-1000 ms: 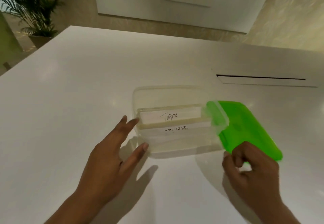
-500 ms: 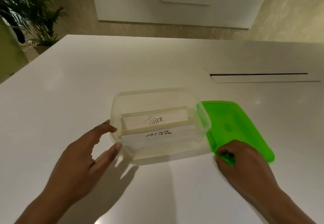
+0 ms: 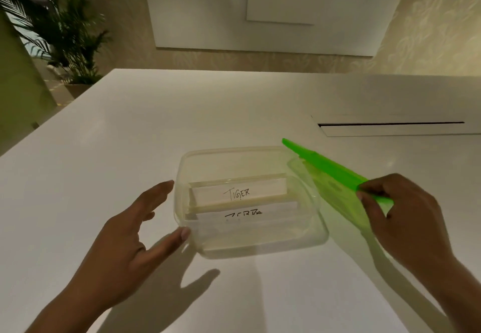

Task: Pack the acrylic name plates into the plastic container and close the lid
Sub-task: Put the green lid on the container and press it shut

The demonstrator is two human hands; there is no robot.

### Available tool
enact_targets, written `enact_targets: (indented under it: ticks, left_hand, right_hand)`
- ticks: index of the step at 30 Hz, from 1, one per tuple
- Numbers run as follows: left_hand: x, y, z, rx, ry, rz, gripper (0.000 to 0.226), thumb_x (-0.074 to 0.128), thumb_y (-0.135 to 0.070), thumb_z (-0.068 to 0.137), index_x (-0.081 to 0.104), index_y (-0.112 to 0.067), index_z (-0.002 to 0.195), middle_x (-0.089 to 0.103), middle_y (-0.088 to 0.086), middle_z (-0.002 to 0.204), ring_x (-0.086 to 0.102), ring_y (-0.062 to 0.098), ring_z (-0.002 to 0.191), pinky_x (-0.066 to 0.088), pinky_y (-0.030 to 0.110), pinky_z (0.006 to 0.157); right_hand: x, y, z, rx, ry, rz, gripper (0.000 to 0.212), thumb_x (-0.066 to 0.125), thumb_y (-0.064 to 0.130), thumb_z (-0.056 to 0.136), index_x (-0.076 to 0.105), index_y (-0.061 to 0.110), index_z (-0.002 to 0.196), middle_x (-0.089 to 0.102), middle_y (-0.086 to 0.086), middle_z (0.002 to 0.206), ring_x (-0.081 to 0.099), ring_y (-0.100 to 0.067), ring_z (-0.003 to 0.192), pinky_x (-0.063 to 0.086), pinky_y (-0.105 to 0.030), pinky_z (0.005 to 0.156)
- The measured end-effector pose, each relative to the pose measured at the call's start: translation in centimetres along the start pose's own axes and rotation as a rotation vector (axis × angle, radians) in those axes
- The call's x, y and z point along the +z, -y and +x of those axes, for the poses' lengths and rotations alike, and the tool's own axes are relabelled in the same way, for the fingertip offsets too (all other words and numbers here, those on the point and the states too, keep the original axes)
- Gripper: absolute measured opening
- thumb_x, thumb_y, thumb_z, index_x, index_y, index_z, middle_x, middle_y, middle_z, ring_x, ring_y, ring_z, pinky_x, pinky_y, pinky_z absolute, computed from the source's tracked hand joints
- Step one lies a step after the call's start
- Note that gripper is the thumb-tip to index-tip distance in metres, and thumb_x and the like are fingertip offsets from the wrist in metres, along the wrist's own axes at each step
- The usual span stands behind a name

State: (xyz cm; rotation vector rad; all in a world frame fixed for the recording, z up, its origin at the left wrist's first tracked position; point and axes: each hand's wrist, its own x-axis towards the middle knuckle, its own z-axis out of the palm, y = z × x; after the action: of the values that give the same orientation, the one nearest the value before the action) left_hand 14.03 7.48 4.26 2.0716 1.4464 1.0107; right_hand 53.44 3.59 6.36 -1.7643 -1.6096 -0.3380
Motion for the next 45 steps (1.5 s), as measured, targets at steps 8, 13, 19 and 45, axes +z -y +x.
enact_targets:
  ticks: [8,13,19,45]
  left_hand:
    - [-1.1,-2.3,4.1,0.095,-0.187,-0.093,0.062,0.06,-0.072,0.076,0.05,-0.045,0.131,0.052,-0.037,0.124,0.056,-0.009,0.107,0.047,0.013,0.055]
    - [-2.7,-4.6,9.4,0.173,-0.273,-0.126,0.064,0.06,-0.058,0.08,0.054,-0.026,0.135,0.061,-0.01,0.133,0.06,0.004,0.113,0.05,0.011,0.078]
    - [-4.4,-6.5,13.8,0.154,-0.306,-0.279,0.058,0.062,-0.046,0.087,0.056,-0.016,0.136,0.066,0.003,0.128,0.066,0.014,0.106,0.054,0.032,0.089]
    - [0.2,-2.7,8.1,-0.232,-0.246,-0.24,0.027,0.082,-0.042,0.073,0.07,-0.018,0.073,0.059,-0.007,0.04,0.063,0.015,0.047,0.045,0.029,0.053]
  right_hand:
    - [-3.4,3.1,7.0,-0.265,-0.346,0.016,0.016,0.06,0.016,0.089,0.068,0.002,0.092,0.064,-0.01,0.085,0.06,-0.028,0.082,0.042,-0.032,0.076]
    - [-5.3,5.2,11.2,-0.295,-0.406,0.289,0.017,0.058,0.022,0.095,0.066,0.008,0.101,0.06,-0.003,0.093,0.059,-0.015,0.088,0.042,-0.013,0.084]
    - [-6.1,9.0,13.9,-0.182,-0.307,0.885,0.027,0.065,0.053,0.083,0.067,0.03,0.097,0.073,0.01,0.086,0.065,-0.019,0.084,0.054,-0.027,0.08]
    - [6.8,4.6,9.6,0.519,0.262,0.854,0.038,0.074,0.022,0.083,0.068,0.02,0.12,0.07,0.008,0.089,0.057,0.001,0.053,0.043,-0.012,0.048]
